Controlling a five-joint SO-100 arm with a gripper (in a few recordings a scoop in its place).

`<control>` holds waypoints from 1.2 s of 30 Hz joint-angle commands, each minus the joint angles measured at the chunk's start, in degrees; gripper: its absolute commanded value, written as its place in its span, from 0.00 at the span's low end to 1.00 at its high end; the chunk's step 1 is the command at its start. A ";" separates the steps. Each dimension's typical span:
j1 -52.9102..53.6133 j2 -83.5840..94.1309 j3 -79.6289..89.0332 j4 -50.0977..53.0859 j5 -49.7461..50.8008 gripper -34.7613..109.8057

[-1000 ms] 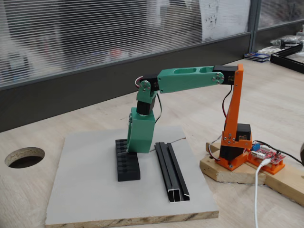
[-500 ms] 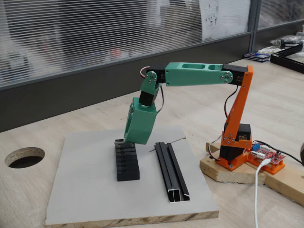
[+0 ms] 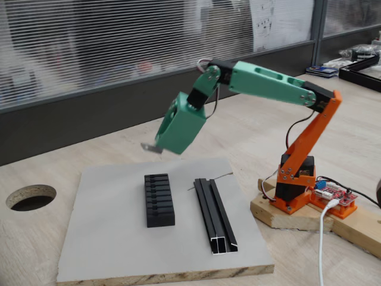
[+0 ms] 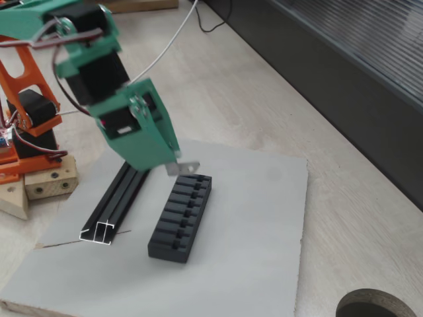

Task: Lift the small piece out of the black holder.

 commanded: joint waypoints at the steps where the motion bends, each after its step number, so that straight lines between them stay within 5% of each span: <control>1: 0.35 6.77 -1.32 -0.53 0.09 0.28; 36: 4.39 27.07 -11.16 -0.62 0.62 0.28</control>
